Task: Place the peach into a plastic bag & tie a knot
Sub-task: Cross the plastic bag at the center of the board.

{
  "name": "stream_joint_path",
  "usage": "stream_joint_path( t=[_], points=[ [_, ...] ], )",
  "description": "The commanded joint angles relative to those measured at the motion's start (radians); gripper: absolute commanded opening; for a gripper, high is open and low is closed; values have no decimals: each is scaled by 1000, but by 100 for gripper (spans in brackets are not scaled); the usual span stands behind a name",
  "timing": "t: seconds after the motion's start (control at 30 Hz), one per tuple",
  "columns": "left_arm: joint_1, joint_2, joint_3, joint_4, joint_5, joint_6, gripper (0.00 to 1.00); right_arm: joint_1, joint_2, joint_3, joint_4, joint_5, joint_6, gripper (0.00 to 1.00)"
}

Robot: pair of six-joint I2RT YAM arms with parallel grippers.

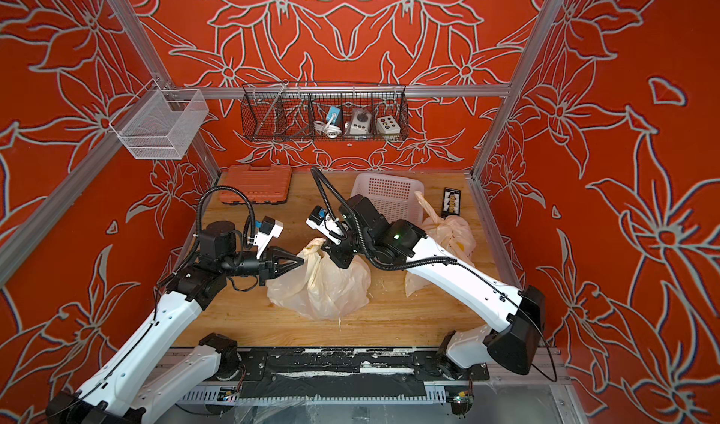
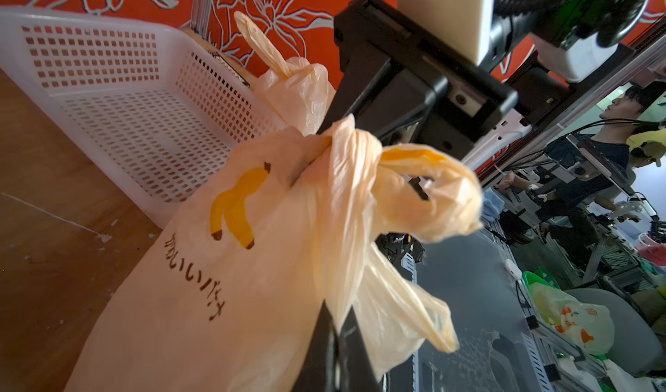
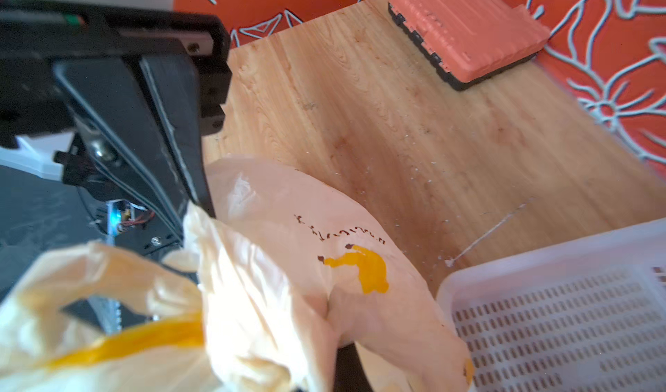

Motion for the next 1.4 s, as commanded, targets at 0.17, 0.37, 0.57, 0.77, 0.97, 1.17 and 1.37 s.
stream_joint_path(
  t=[0.17, 0.37, 0.57, 0.77, 0.97, 1.17, 1.37],
  points=[
    [-11, -51, 41, -107, -70, 27, 10, -11, -119, -122, 243, 92, -230, 0],
    [96, 42, 226, -161, 20, 11, 34, -13, -144, -164, 261, 87, -259, 0],
    [99, 196, 275, 50, -7, -39, 37, -12, -147, -165, 237, 11, -294, 0],
    [29, 390, 256, 213, -38, -135, 37, -12, -175, -227, 375, 62, -315, 0],
    [-72, 373, 47, 547, -94, -335, 37, -12, -162, -276, 536, 93, -316, 0],
    [-208, 275, -32, 603, -177, -378, 33, -12, -146, -317, 731, 33, -218, 0],
    [-240, 260, -102, 653, -222, -401, 29, -12, -113, -397, 953, 11, -153, 0]
  ],
)
